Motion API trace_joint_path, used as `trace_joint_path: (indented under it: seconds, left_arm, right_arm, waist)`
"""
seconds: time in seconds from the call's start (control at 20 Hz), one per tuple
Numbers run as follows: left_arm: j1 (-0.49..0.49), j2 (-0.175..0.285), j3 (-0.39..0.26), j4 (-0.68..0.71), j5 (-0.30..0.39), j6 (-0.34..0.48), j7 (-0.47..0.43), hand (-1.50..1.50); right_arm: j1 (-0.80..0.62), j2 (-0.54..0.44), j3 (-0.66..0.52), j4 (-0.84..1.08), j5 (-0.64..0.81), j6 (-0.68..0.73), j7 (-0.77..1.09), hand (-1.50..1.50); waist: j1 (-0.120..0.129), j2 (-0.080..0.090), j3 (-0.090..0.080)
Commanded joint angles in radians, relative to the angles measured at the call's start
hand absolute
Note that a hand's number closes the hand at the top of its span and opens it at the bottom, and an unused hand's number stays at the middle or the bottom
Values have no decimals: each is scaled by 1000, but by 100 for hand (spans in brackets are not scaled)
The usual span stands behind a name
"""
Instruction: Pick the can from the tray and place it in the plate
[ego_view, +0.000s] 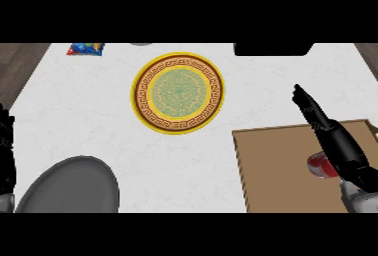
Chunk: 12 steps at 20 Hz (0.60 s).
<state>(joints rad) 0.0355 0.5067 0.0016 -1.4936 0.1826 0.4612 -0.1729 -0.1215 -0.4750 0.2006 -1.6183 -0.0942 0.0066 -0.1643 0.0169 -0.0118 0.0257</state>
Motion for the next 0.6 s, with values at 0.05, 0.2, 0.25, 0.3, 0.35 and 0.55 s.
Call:
trace_joint_path:
  seconds: [0.05,0.2,0.25,0.3,0.35,0.55]
  left_arm:
    - [6,-30,-62,9,-6,-57,-14,0]
    - [-18,-39,-121,-9,39,-150,30,0]
    - [-22,-43,-139,1,48,-180,29,0]
    - [-3,-41,-120,-2,37,-146,21,0]
    - [2,-44,-141,6,50,-179,35,0]
    - [-14,-64,-189,25,73,-257,36,0]
  right_arm:
    - [-61,75,-149,43,-87,-141,134,150]
    - [-98,184,-274,113,-117,-379,249,150]
    - [-104,213,-311,130,-127,-447,279,150]
    - [27,-118,-191,214,198,-338,261,150]
    - [-11,-55,-290,220,199,-513,280,150]
    - [-48,216,-330,208,259,-896,257,-150]
  waist:
    - [-25,13,-27]
    - [-51,22,-28]
    - [-67,27,-30]
    - [-89,63,-73]
    - [-95,42,-50]
    - [-41,21,-30]
